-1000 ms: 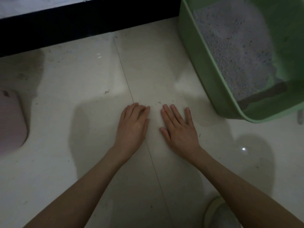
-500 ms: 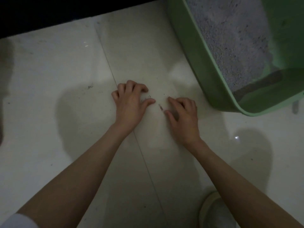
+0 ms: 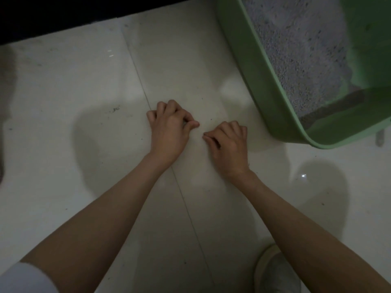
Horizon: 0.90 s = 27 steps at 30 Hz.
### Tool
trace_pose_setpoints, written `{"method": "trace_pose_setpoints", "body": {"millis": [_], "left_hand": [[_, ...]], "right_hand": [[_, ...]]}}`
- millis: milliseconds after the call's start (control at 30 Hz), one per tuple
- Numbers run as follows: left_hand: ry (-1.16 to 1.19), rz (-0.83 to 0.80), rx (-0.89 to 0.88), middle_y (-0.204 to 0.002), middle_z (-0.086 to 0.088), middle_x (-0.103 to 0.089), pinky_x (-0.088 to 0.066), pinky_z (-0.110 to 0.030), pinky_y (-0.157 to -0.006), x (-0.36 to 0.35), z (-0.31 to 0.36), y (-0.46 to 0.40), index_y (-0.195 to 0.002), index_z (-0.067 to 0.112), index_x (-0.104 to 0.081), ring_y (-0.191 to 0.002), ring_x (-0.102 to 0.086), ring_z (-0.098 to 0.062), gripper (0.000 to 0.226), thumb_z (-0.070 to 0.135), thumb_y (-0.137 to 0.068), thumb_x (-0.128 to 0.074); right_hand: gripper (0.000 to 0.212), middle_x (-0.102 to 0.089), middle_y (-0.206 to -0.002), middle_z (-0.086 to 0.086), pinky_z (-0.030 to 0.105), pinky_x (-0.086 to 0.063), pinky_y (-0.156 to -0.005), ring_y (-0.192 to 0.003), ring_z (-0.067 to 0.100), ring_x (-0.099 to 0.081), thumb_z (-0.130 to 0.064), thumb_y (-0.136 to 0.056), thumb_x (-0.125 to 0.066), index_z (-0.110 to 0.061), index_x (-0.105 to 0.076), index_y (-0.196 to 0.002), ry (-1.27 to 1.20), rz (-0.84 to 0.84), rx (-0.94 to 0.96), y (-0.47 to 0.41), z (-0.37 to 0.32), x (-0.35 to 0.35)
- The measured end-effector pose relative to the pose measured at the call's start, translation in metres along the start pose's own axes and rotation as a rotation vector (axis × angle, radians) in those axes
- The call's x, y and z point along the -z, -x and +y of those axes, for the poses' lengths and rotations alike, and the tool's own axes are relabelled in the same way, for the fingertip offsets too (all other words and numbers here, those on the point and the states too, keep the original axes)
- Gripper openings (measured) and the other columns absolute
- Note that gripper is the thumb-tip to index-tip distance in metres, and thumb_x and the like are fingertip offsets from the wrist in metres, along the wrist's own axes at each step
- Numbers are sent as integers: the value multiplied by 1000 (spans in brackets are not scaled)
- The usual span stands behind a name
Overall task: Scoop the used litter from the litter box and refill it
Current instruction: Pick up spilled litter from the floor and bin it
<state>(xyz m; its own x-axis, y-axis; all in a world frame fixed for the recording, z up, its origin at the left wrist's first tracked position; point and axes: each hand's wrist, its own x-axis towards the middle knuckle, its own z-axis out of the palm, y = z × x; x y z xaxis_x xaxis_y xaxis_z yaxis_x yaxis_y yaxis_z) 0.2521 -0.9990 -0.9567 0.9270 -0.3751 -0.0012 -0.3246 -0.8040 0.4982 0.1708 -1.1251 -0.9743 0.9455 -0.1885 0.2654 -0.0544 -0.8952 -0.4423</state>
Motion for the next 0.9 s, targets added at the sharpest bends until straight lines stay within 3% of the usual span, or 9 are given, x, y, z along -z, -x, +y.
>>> {"method": "trace_pose_setpoints", "body": {"millis": [167,267,333,467,533,600,700,800,900], "left_hand": [[-2,-28,45,-98,-1,-57,-10,-26,-72,1,2,-5,-84,17,-68,-105,-43,-24,23,39,-80,-64],[-108,-141,16,-105,-3,-57,-15,-31,-77,4,6,-10,-93,18,-69,-108,-41,-23,25,39,-85,-58],[-163,-187,11,-107,-5,-57,-19,-34,-82,9,8,-10,-95,18,-69,-109,-41,-24,25,38,-87,-56],[-46,-205,150,-108,-7,-56,-22,-34,-85,31,-2,14,-98,17,-68,-112,-41,-25,25,36,-88,-56],[26,-214,172,-106,-7,-56,-22,-33,-85,45,-12,36,-95,16,-68,-111,-41,-25,24,35,-88,-57],[69,-218,166,-103,-8,-58,-24,-32,-85,60,-21,62,-92,13,-67,-109,-43,-26,22,33,-87,-58],[199,-151,150,-90,-6,-62,-29,-29,-80,96,-30,90,-84,11,-64,-98,-50,-27,15,25,-86,-62],[291,59,129,-76,7,-57,-31,-10,-70,161,-30,96,-77,13,-63,-84,-51,-16,9,19,-83,-65],[313,356,92,-73,19,-50,-32,-3,-71,244,-32,102,-76,20,-59,-75,-47,2,9,21,-84,-65]], "right_hand": [[20,-55,-68,8,33,-24,-65,-74,21,-38,-22,-83,-53,-10,-61,-67,195,-43,40,-4,-4,-1],[28,-59,-69,7,33,-23,-66,-70,26,-55,-26,-83,-44,-11,-63,-69,367,-165,22,-11,-9,0],[29,-63,-75,11,34,-24,-73,-77,30,-61,-26,-83,-46,-9,-67,-71,343,-203,-32,-13,-12,3],[28,-64,-90,16,37,-28,-84,-96,36,-57,-23,-87,-45,-5,-66,-80,86,-188,-297,-5,-16,23],[23,-60,-76,11,34,-37,-81,-84,29,-55,-14,-90,-50,-8,-59,-70,-249,-191,-534,-6,-35,39],[31,-54,-64,8,30,-39,-66,-73,21,-48,-12,-92,-52,-6,-53,-62,-557,-226,-752,-17,-65,55],[30,-62,-70,20,33,-40,-58,-62,23,-54,-13,-93,-52,8,-63,-74,-681,-263,-685,-42,-120,71],[37,-38,-51,-8,12,-31,-45,-42,1,-39,-16,-93,-52,-17,-48,-57,-728,-362,-488,-71,-183,87],[30,-38,-54,-8,11,-31,-47,-44,-1,-35,-18,-93,-52,-12,-53,-63,-818,-413,-239,-98,-254,105]]}}
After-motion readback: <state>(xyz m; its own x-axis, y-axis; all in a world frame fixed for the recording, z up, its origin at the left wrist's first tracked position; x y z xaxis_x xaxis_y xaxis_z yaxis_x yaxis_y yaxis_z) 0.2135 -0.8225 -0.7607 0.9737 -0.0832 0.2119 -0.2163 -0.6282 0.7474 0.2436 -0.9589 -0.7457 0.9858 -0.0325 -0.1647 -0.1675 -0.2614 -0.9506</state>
